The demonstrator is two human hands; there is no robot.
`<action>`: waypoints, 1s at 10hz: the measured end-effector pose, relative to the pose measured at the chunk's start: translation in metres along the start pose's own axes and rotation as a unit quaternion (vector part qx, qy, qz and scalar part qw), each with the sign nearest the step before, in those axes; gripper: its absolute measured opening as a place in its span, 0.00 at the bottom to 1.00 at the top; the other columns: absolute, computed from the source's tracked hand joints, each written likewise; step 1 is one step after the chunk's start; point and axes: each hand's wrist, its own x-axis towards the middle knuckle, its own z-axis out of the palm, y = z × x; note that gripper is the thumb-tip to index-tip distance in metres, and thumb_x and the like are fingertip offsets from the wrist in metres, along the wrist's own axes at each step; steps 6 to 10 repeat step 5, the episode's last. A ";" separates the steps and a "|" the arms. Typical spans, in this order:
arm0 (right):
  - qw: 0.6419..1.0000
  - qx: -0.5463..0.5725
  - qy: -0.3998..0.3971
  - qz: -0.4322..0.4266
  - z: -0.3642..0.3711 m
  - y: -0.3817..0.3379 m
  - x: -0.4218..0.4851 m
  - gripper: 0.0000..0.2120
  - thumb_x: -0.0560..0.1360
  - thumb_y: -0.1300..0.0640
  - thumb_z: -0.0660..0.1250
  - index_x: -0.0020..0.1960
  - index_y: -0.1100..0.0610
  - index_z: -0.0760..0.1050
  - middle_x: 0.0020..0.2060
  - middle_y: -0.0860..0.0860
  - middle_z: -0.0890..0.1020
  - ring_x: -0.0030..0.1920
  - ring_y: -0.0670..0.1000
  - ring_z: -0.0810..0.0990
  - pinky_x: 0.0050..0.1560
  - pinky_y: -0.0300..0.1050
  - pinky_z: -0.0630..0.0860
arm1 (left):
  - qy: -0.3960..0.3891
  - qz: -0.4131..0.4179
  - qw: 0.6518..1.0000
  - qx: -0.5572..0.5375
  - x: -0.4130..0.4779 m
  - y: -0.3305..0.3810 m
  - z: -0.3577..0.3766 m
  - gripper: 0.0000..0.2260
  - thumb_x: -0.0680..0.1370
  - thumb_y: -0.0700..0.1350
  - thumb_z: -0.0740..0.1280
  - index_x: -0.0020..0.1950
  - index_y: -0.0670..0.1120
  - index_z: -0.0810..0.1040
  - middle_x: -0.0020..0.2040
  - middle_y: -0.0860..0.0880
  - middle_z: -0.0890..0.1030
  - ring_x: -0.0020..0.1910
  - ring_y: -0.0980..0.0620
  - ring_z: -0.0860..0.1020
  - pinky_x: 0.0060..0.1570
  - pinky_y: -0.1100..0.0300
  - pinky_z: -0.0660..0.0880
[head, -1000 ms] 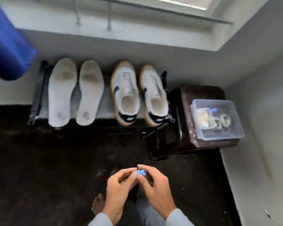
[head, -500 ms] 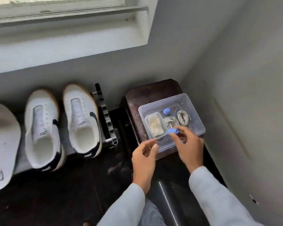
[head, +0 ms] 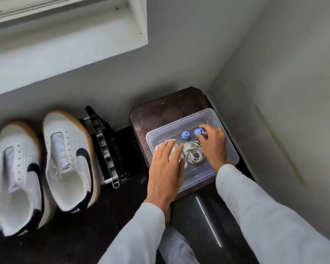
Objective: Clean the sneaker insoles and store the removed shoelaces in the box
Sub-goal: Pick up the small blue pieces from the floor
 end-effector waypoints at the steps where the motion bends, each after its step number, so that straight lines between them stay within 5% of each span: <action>1: 1.000 -0.022 0.010 -0.007 0.003 -0.002 0.003 0.11 0.76 0.59 0.71 0.59 0.57 0.80 0.47 0.58 0.82 0.50 0.56 0.78 0.44 0.49 0.79 | -0.008 -0.001 1.000 0.001 -0.002 -0.006 0.004 0.17 0.81 0.47 0.64 0.69 0.46 0.75 0.70 0.44 0.76 0.71 0.43 0.73 0.72 0.41 0.70; 3: 0.999 -0.054 -0.007 -0.005 0.010 0.000 0.006 0.13 0.76 0.57 0.71 0.60 0.56 0.77 0.50 0.56 0.83 0.53 0.55 0.76 0.43 0.49 0.77 | -0.019 -0.027 0.999 -0.036 -0.013 -0.012 -0.003 0.17 0.83 0.49 0.62 0.71 0.46 0.74 0.73 0.46 0.73 0.75 0.45 0.69 0.70 0.45 0.73; 5: 0.999 0.004 0.024 -0.021 0.009 -0.015 -0.015 0.15 0.76 0.56 0.69 0.62 0.57 0.75 0.60 0.54 0.78 0.58 0.53 0.72 0.49 0.41 0.71 | 0.017 -0.048 0.998 -0.021 -0.027 -0.020 -0.030 0.20 0.84 0.50 0.61 0.76 0.47 0.69 0.78 0.45 0.66 0.80 0.45 0.61 0.78 0.47 0.60; 10: 0.999 0.004 0.024 -0.021 0.009 -0.015 -0.015 0.15 0.76 0.56 0.69 0.62 0.57 0.75 0.60 0.54 0.78 0.58 0.53 0.72 0.49 0.41 0.71 | 0.017 -0.048 0.998 -0.021 -0.027 -0.020 -0.030 0.20 0.84 0.50 0.61 0.76 0.47 0.69 0.78 0.45 0.66 0.80 0.45 0.61 0.78 0.47 0.60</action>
